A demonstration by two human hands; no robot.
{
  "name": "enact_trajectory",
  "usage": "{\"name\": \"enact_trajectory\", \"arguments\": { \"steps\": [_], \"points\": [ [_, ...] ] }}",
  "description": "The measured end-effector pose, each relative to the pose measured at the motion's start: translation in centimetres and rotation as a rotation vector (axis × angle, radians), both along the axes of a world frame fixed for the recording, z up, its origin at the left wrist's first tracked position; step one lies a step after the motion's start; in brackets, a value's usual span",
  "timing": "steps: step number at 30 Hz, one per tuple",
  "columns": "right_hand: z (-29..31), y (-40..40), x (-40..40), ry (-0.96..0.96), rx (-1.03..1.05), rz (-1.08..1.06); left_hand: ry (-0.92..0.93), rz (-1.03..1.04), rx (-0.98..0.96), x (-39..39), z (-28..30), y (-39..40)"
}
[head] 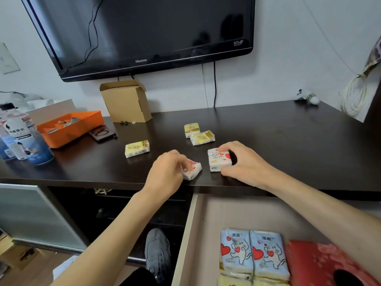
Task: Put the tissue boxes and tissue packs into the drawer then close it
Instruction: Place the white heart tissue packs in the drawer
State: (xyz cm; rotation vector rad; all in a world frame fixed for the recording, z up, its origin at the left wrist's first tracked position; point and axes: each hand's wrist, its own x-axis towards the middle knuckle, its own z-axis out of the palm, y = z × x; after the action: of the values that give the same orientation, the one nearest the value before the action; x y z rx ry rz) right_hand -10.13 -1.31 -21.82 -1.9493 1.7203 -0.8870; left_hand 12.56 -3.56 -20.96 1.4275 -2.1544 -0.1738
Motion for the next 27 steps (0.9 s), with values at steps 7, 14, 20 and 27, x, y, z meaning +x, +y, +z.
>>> {"name": "enact_trajectory", "arguments": {
  "steps": [7,14,20,27],
  "points": [
    [0.1,-0.1,-0.1,0.004,-0.004,0.025,0.123,-0.141,0.019,-0.2,-1.0,0.4],
    [0.1,0.1,0.2,-0.018,0.029,0.067,0.129,-0.172,0.226,1.6,-1.4,-0.1],
    [-0.1,0.2,0.0,-0.010,-0.042,0.085,0.134,-0.172,0.127,1.4,-1.7,0.5],
    [-0.3,5.1,-0.4,-0.130,-0.213,0.095,0.292,-0.249,0.165,2.5,-0.4,3.2]
  ]
}}
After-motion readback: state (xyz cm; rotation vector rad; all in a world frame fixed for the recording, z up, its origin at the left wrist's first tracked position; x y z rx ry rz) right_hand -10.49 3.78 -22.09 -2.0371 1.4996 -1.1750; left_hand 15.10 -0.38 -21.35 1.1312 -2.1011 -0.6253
